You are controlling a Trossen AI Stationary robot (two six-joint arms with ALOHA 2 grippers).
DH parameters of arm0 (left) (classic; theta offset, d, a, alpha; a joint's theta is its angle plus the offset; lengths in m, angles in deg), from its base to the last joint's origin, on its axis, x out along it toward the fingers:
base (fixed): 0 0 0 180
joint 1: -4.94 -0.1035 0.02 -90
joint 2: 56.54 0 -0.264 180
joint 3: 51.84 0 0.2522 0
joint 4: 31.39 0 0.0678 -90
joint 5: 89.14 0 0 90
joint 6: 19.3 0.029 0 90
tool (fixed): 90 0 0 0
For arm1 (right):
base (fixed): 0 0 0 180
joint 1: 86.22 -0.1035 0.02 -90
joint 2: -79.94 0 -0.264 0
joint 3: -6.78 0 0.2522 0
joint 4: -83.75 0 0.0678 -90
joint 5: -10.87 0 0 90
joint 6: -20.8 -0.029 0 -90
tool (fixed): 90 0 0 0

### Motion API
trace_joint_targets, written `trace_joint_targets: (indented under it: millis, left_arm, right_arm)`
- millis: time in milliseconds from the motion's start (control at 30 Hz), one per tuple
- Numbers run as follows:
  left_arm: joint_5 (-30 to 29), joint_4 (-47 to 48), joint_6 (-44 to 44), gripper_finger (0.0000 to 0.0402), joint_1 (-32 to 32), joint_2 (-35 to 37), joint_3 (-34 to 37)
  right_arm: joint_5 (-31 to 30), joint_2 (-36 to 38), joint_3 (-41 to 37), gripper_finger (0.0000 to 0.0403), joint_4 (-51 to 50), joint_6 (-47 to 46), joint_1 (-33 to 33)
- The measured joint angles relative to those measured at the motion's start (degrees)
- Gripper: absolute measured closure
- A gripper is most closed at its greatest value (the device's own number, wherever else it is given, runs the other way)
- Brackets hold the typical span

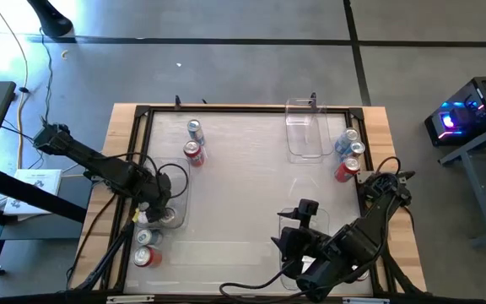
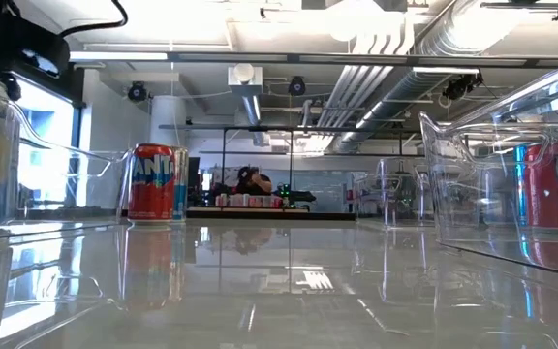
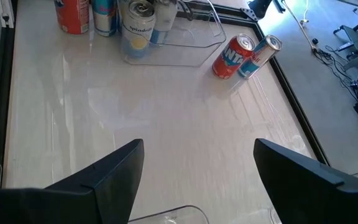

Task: Sort soda cans
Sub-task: Put the center blue and white soda can into the middle left transparent bin

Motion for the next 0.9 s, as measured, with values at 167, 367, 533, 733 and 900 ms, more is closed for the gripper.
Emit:
trace_joint_targets:
  millis: [167,367,533,733,900]
  left_arm:
    - [2.21,0.12,1.89,0.0059,-1.83,0.37,0.06]
    - [2.54,1.42,3.26,0.0062,-3.66,0.66,-0.94]
    - [1.53,7.00,3.72,0.0062,-4.35,0.71,-3.45]
    - [1.12,6.36,6.43,0.0062,-4.36,0.74,-4.42]
    - [-0.47,2.76,10.57,0.0062,-4.33,0.70,-4.40]
  right_arm:
    - [0.00,0.00,0.00,0.0105,-0.03,0.02,0.00]
    - [0.00,0.00,0.00,0.0105,-0.02,0.48,0.00]
    - [0.00,0.00,0.00,0.0105,-0.04,0.48,0.00]
    - [0.00,0.00,0.00,0.0105,-0.04,0.48,0.00]
    - [0.00,0.00,0.00,0.0105,-0.02,0.48,0.00]
